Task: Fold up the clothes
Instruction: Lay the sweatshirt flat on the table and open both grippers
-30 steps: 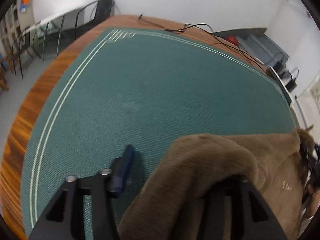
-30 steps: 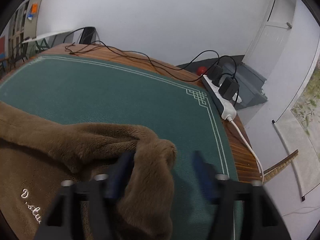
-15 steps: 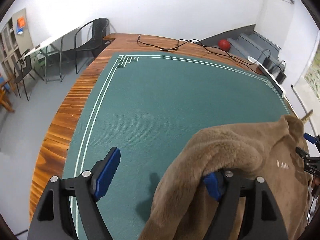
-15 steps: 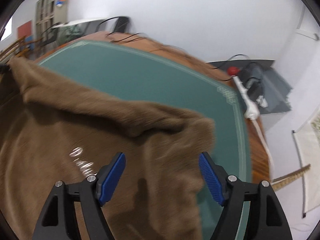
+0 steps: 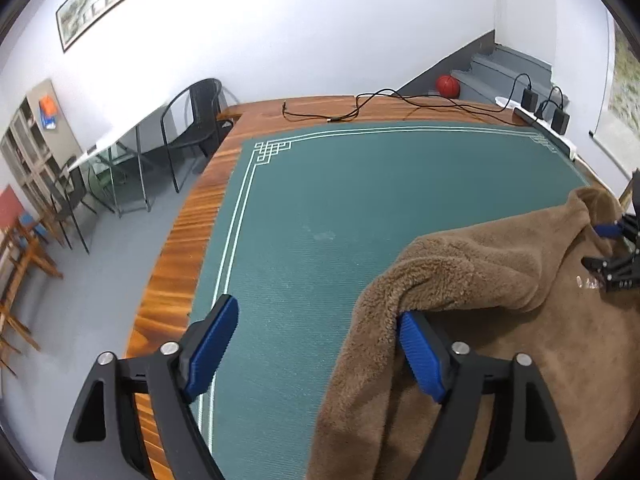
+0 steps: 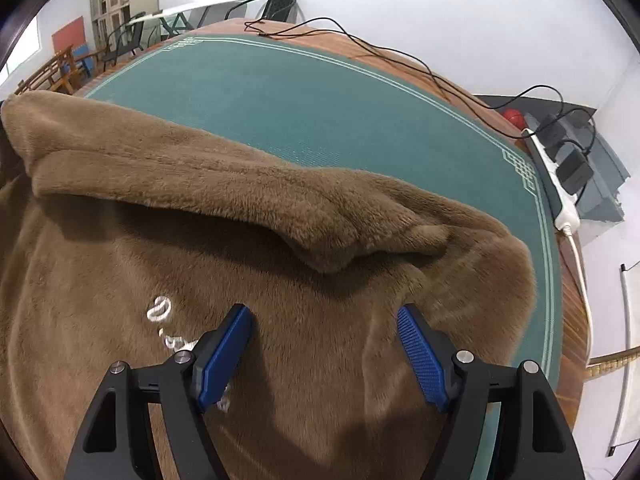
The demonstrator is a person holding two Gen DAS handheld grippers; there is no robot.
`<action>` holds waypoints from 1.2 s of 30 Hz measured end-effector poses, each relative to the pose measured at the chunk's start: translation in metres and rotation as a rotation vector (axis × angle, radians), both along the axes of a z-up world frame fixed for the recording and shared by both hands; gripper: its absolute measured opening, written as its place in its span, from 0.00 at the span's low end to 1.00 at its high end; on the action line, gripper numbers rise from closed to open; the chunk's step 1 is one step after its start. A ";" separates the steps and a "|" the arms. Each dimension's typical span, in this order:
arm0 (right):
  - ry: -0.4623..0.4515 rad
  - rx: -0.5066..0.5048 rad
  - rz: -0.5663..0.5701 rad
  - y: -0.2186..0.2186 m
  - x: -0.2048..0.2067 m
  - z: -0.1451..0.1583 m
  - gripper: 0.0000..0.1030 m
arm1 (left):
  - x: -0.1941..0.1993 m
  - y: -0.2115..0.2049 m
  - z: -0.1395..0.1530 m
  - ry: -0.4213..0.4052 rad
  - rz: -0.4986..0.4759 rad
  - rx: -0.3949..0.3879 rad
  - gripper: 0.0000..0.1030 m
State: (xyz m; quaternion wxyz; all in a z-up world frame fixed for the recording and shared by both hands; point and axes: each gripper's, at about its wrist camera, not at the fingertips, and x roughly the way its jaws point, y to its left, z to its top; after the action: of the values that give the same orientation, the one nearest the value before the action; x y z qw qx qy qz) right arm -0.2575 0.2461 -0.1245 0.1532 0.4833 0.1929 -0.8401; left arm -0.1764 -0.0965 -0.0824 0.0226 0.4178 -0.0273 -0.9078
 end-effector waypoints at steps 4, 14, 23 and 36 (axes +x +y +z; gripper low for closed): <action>-0.032 -0.055 -0.005 -0.001 -0.022 -0.003 0.75 | -0.019 -0.033 -0.012 -0.095 0.044 0.266 0.82; -0.022 -0.461 -0.186 0.021 -0.093 0.017 0.75 | 0.006 -0.006 0.008 -0.007 0.003 0.041 0.82; -0.066 -0.530 -0.236 0.034 -0.108 0.004 0.76 | 0.014 0.011 0.018 -0.018 -0.154 0.151 0.82; -0.033 -0.061 -0.088 -0.005 -0.085 -0.009 0.76 | -0.068 0.080 -0.040 -0.219 -0.142 -0.003 0.82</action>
State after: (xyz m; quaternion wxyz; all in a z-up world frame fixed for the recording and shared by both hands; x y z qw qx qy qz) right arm -0.3425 0.2414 -0.1337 0.1339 0.5003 0.1431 -0.8434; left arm -0.2443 -0.0168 -0.1228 -0.0445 0.5115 -0.0605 -0.8560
